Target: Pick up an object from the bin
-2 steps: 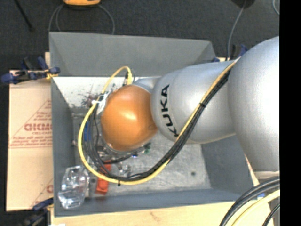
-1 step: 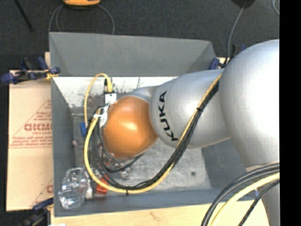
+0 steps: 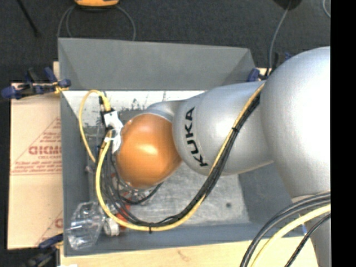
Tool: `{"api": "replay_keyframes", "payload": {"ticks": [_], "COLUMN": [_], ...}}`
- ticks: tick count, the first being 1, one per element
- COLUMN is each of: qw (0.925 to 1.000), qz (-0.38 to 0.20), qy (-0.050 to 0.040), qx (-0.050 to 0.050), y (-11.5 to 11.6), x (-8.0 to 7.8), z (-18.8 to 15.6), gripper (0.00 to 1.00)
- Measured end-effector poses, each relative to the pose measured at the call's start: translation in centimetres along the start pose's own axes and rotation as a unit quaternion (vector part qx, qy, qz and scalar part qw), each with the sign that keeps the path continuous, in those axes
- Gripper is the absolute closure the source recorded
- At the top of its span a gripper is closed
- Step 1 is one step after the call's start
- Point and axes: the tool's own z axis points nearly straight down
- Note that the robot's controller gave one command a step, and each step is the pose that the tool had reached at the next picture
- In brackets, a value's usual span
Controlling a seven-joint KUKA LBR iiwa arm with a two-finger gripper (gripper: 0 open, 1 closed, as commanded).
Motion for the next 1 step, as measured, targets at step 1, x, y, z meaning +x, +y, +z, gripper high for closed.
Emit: {"api": "replay_keyframes", "payload": {"ticks": [1], "qw": [1.0000], "qz": [-0.002], "qy": [-0.0027], "qx": [-0.003], "y": [0.17], "x": [-0.51], "z": [-0.08], "gripper": [1.00]}}
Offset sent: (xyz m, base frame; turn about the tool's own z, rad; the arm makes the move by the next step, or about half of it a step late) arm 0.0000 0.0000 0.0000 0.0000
